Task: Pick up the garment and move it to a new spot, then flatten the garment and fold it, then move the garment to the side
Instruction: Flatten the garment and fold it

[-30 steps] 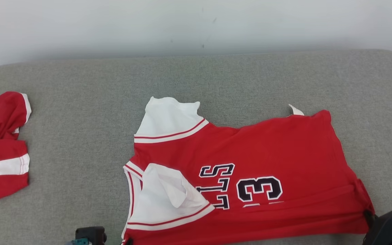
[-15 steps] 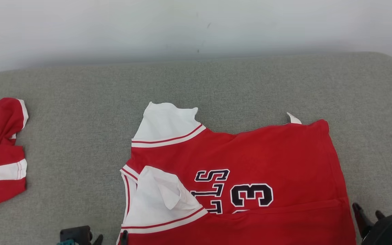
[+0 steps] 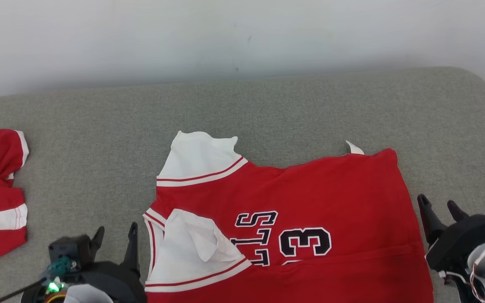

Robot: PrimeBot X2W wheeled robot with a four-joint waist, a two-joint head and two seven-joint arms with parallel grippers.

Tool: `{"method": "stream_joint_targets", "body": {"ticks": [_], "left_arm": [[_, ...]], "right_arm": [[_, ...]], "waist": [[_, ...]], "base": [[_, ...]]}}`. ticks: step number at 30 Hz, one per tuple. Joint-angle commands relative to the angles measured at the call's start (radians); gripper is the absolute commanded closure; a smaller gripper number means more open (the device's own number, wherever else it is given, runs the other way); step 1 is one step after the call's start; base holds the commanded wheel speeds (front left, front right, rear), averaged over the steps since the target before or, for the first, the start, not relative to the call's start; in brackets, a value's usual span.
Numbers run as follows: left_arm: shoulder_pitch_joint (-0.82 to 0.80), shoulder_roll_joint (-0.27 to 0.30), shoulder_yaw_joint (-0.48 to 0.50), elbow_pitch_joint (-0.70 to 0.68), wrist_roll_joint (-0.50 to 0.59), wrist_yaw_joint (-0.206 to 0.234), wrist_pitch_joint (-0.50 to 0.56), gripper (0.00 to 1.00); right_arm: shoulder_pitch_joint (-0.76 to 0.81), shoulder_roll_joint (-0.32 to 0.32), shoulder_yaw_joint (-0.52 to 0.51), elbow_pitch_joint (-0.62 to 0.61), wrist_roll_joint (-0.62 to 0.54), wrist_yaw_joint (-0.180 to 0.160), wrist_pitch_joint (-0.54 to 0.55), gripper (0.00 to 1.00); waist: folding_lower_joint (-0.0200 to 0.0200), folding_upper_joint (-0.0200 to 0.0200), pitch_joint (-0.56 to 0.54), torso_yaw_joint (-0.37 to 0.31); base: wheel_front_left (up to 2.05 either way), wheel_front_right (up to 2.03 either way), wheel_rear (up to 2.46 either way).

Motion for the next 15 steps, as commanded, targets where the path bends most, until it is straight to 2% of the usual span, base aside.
{"method": "stream_joint_targets", "body": {"ticks": [1,8,15], "left_arm": [[-0.051,-0.011,0.008,0.028,-0.012,-0.004,0.0,0.0],[-0.268,-0.031,-0.006,0.149,-0.002,-0.053,0.023,0.0],[-0.463,-0.042,-0.005,0.276,-0.026,-0.101,0.076,0.0]], "right_arm": [[-0.045,0.002,0.023,0.002,-0.012,-0.002,-0.004,0.0],[-0.219,-0.022,0.091,0.104,-0.089,-0.002,0.033,0.0],[-0.388,-0.045,0.139,0.232,-0.106,-0.002,0.071,0.0]], "waist": [[-0.0001,0.0,0.008,-0.008],[-0.0001,0.0,0.06,-0.032],[-0.0001,0.0,0.147,-0.057]], "base": [[0.0,0.0,0.0],[0.0,0.0,0.0],[0.0,0.0,0.0]]}}
